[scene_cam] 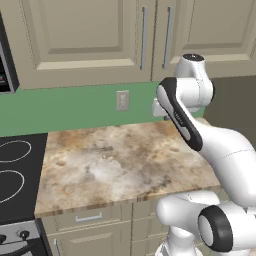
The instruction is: Move the syrup bottle and shaker from the cabinet to the dining counter.
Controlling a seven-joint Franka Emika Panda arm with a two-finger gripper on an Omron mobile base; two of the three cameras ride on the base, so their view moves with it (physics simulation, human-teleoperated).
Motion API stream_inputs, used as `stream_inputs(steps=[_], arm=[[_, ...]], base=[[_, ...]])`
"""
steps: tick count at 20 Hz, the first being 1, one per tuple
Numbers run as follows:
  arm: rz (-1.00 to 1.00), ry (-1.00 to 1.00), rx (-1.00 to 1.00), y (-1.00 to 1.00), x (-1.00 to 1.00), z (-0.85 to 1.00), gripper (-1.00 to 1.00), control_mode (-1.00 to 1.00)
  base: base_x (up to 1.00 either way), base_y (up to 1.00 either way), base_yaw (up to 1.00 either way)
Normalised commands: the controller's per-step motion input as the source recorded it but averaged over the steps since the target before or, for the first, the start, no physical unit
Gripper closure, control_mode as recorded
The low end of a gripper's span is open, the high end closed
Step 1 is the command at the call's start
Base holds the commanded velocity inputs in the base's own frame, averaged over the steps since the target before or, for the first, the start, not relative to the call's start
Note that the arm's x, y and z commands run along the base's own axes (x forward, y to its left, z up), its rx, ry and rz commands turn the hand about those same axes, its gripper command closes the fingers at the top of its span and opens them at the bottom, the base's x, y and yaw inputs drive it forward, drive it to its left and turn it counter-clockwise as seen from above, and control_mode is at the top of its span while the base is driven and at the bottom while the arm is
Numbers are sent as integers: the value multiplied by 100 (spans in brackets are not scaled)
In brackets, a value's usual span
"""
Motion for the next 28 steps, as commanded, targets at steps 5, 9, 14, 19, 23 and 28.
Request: stream_inputs(steps=[5,9,14,19,23,28], arm=[[0,-14,0,0,-27,10,-100,-100],[0,-37,0,0,-45,64,-100,-100],[0,-43,0,-5,-41,78,-100,-100],[0,-36,0,-21,-59,61,-100,-100],[0,-48,0,-6,-40,59,-100,-100],[0,-42,0,2,-18,56,-100,-100]], base=[[0,0,0],[0,0,0],[0,0,0],[0,0,0],[0,0,0],[0,0,0]])
